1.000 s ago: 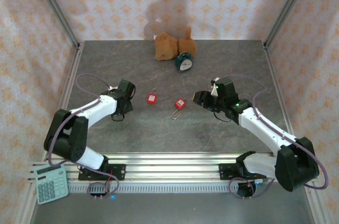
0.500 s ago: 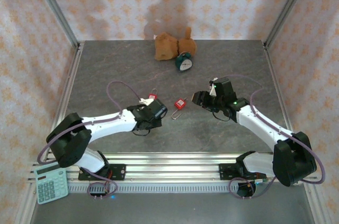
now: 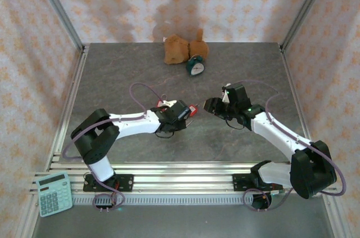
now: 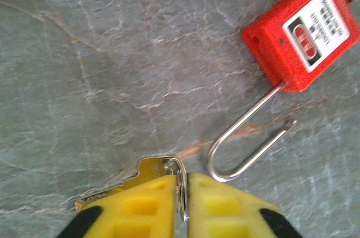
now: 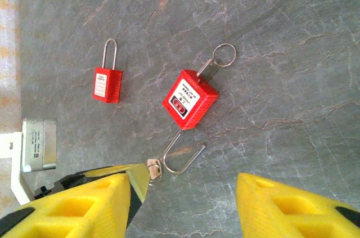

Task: Unlock with the key

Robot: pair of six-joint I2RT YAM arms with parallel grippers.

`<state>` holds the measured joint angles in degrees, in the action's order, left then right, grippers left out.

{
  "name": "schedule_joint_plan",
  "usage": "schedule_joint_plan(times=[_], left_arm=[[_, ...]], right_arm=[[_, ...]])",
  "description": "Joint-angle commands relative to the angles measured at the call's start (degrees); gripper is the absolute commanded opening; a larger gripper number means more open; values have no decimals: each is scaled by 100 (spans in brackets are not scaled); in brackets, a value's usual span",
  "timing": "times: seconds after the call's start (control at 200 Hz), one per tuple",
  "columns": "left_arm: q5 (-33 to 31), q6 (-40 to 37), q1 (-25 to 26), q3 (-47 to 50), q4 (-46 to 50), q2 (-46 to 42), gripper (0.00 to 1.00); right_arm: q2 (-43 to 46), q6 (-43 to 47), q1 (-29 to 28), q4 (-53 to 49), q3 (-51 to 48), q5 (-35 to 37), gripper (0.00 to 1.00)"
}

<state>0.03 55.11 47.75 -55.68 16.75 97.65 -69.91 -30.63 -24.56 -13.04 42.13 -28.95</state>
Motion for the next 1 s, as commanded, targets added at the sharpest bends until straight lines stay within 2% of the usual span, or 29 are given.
schedule_joint_plan(times=[0.0,0.08,0.2,0.28,0.355,0.46,0.551,0.621,0.711,0.801,0.991], left_arm=[[-79,24,-26,-133,-38,-25,19],[-125,-30,-95,-94,-30,-99,27],[-26,-178,-211,-73,5,-172,30],[-74,-276,-261,-41,72,-342,42],[-167,-381,-387,10,171,-587,48],[-432,-574,-654,185,342,-1129,63],[-858,-725,-998,457,527,-1740,74],[-1200,-794,-1293,791,566,-2314,79],[-1910,-746,-1475,1281,608,-3113,92],[-2271,-668,-1510,1886,462,-3953,97],[-2515,-182,-1550,2917,719,-5339,98]], right_arm=[[138,-71,-55,-34,23,44,52],[130,-75,-66,-36,19,58,52],[24,-114,-131,9,35,47,52],[-91,-85,-298,-5,110,121,52],[-267,8,-614,-112,269,332,49],[-665,292,-1245,-476,675,875,41],[-913,450,-1827,-798,972,1911,33],[-1137,582,-2171,-935,1190,2408,31],[-1635,814,-2497,-1287,1665,2725,30],[-2102,979,-2742,-1489,2089,2869,29],[-2657,1020,-2842,-1503,2587,2763,29]])
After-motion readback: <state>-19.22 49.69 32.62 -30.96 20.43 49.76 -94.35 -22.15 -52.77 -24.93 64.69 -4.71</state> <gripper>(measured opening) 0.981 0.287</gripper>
